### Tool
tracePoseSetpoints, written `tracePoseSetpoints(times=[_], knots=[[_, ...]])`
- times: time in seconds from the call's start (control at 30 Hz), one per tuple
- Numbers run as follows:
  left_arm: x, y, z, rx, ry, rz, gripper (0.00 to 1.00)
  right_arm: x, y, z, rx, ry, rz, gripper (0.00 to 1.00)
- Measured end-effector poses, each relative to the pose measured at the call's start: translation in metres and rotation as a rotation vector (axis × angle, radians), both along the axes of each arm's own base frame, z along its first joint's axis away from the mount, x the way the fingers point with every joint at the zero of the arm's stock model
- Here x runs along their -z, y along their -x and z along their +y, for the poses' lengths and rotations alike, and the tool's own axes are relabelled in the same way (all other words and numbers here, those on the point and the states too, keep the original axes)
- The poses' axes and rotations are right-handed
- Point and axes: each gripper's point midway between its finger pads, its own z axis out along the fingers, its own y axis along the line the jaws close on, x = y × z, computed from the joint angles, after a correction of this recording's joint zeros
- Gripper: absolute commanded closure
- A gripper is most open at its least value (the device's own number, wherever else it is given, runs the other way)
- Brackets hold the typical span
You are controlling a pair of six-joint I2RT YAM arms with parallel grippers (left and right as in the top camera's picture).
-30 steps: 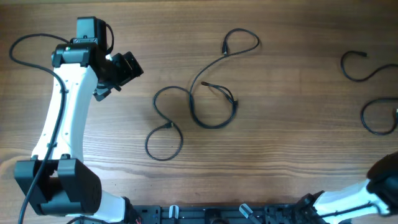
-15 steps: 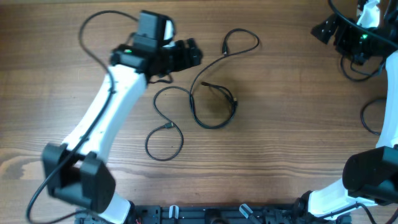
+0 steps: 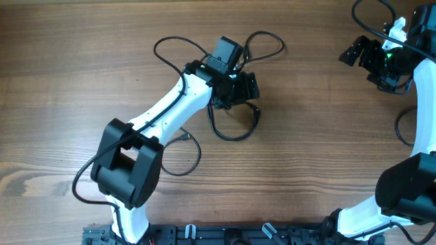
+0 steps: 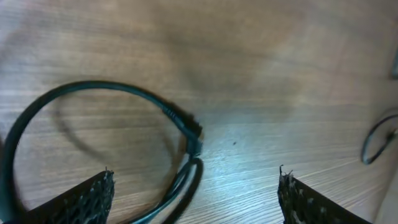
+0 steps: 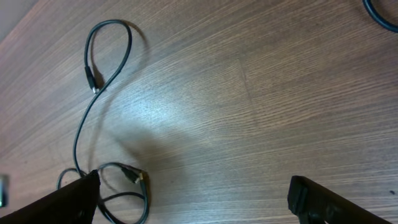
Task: Untangle cables
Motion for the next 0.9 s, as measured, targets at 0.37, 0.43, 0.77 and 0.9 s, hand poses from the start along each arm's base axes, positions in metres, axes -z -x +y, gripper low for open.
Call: tracePoseSetpoints(times=[0.37,0.43,0.77,0.9], knots=[[0.012,0.038,0.006,0.596,-0.073,-0.122,0.16,0.0,-0.001,0.0,0.0,0.001,-0.004,0.0],[0.009,0.047,-0.001,0.712,-0.028,-0.154,0.44,0.0,-0.001,0.0,0.0,0.001,-0.004,0.0],[0.006,0.06,-0.009,0.772,0.003,-0.148,0.96,0.0,-0.001,0.0,0.0,0.001,-0.004,0.0],[-0.036,0.046,-0.017,0.685,0.03,-0.187,0.96,0.0,-0.001,0.0,0.0,0.001,-0.004,0.0]])
